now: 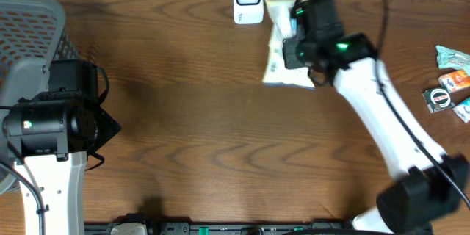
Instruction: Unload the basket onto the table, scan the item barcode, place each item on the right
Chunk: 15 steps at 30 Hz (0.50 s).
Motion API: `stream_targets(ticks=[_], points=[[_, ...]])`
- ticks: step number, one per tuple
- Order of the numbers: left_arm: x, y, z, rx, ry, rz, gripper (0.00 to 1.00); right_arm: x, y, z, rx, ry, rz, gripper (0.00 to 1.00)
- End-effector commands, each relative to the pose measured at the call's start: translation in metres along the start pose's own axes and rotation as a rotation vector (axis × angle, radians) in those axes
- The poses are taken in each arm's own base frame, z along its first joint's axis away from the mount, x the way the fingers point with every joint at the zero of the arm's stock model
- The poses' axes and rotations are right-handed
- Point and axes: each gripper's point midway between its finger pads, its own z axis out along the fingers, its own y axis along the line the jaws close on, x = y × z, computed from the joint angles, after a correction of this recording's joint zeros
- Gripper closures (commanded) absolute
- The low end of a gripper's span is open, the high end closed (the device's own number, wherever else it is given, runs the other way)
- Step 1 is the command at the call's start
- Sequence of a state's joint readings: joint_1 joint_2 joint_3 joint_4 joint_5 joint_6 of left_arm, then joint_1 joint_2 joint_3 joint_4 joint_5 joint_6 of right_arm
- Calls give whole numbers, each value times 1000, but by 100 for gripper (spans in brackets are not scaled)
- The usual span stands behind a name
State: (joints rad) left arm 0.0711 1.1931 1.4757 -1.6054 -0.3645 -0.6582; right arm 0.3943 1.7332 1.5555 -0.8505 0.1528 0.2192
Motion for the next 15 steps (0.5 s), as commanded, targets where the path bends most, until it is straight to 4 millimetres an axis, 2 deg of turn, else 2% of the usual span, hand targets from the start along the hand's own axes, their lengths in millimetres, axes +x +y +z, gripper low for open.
stream_targets(ticks=[1, 4, 8, 12, 15], points=[[0, 2, -1, -4, 0, -16, 2, 10, -39, 19, 348, 13, -38, 99], [0, 2, -1, -5, 0, -16, 2, 26, -44, 36, 484, 72, -120, 99], [0, 2, -1, -5, 0, -16, 2, 45, -53, 48, 657, 138, -227, 99], [0, 2, -1, -4, 0, -16, 2, 56, -46, 58, 657, 177, -269, 99], [0, 2, -1, -4, 0, -16, 2, 66, -28, 64, 587, 206, -289, 98]])
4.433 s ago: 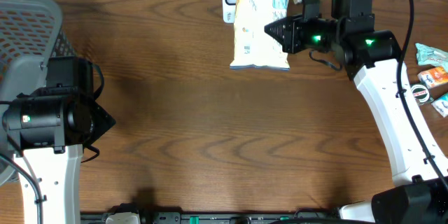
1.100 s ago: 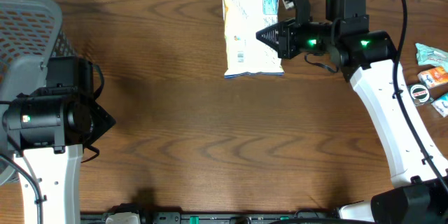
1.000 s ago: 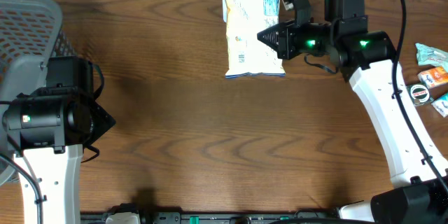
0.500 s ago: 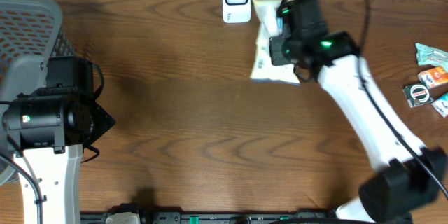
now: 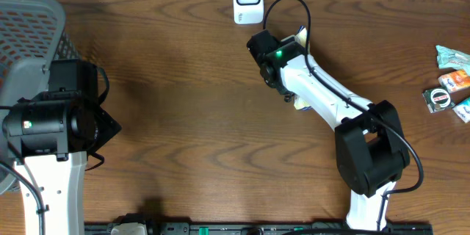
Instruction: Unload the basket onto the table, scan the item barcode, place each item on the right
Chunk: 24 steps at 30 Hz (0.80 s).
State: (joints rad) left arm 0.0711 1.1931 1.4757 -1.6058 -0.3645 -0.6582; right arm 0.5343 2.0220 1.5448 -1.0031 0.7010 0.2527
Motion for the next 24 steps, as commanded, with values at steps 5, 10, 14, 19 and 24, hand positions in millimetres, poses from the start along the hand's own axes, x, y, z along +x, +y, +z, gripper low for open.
stream_targets(ticks=[5, 10, 14, 19, 24], points=[[0, 2, -1, -4, -1, -16, 2, 0, 31, -24, -29, -49, -56, 68], [0, 2, -1, -4, 0, -16, 2, 3, 70, -46, -126, -85, -109, 49], [0, 2, -1, -4, 0, -16, 2, 0, 77, -58, -94, -134, -132, 34], [0, 2, -1, -4, 0, -16, 2, -14, 54, -58, -54, -140, -45, 8], [0, 2, -1, -4, 0, -16, 2, -32, 36, -42, -241, -62, 98, 5]])
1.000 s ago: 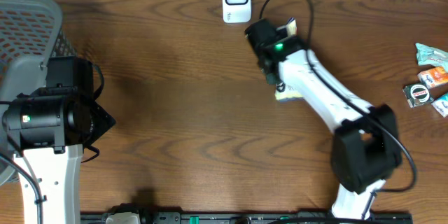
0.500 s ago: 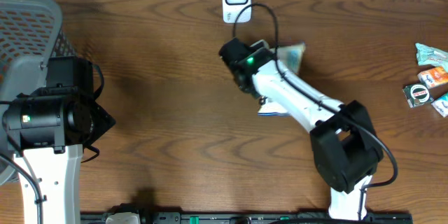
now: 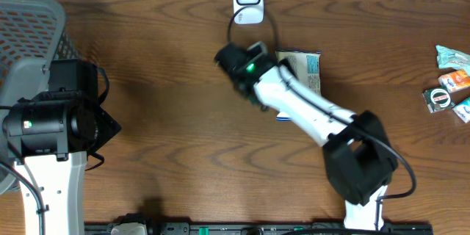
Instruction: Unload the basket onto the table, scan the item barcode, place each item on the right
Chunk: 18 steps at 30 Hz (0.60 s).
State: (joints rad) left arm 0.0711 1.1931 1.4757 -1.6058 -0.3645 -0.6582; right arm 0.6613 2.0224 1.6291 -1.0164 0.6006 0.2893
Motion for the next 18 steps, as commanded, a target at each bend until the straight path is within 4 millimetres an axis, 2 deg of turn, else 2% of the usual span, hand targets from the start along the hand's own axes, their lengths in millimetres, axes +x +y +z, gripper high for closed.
stream_targets(ticks=[1, 5, 7, 11, 15, 18], points=[[0, 2, -1, -4, 0, -16, 2, -15, -21, 12, -151, 47, 153, 4], [0, 2, -1, -4, -1, -16, 2, -14, -24, 25, -518, 133, 211, 1], [0, 2, -1, -4, 0, -16, 2, -7, -34, 32, -651, 167, 237, 1], [0, 2, -1, -4, -1, -16, 2, 18, -63, 52, -809, 224, 299, 1], [0, 2, -1, -4, 0, -16, 2, 35, -63, 54, -1017, 213, 333, 1], [0, 2, -1, -4, 0, -16, 2, 47, -61, 64, -1070, 213, 381, 1]])
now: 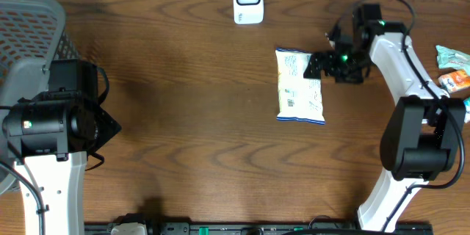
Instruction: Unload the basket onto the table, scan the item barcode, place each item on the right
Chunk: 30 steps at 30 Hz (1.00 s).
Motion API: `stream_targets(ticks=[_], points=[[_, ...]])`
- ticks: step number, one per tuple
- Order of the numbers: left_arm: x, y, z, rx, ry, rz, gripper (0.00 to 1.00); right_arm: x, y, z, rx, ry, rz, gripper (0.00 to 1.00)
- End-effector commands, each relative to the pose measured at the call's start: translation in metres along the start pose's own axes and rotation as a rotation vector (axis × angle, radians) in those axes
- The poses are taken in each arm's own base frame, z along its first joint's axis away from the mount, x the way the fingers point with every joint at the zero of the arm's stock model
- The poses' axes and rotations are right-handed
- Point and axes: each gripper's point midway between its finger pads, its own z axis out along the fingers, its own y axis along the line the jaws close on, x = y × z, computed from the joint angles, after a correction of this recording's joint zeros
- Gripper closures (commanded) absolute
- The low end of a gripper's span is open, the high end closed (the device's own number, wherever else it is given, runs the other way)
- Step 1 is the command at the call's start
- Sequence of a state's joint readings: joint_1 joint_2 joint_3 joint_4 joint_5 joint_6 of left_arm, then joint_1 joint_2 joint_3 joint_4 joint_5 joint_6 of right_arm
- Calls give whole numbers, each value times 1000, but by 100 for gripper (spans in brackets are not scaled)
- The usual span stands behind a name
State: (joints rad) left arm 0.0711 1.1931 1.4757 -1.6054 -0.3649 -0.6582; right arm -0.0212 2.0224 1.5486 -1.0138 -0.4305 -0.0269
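A white snack bag [299,88] with blue print lies flat on the brown table, lengthwise, its printed side up. The white barcode scanner [248,0] stands at the table's far edge, up and left of the bag. My right gripper [314,65] is at the bag's upper right edge; from above I cannot tell whether its fingers are open or pinch that edge. My left arm [55,121] rests at the left side, far from the bag, and its bulk hides the fingers.
A grey mesh basket [29,37] stands at the far left, partly under the left arm. Several small packets [452,81] lie at the right edge. Bare wood [183,81] stretches between the left arm and the bag.
My right arm has gone from reaching left, below the scanner, to standing at the right with its gripper at the bag's right edge. The bag lies fully uncovered, slightly lower.
The bag was first close beside the scanner with my right gripper over it. Then the arm stood further left, covering the bag in mid-table. Then it reached below the scanner with the bag showing behind it. Now the bag lies flat and the arm is right.
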Motion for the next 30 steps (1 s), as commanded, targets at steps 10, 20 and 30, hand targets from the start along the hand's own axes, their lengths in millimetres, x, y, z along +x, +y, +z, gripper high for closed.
stream_targets(ticks=[10, 20, 30], points=[[0, 2, -1, -4, 0, -16, 2, 27, 30, 60, -290, -15, 0, 31], [1, 2, -1, -4, 0, -16, 2, -2, 44, 45, -288, -81, 33, 98], [1, 2, -1, -4, 0, -16, 3, -33, 40, -36, 385, -201, -114, 98]])
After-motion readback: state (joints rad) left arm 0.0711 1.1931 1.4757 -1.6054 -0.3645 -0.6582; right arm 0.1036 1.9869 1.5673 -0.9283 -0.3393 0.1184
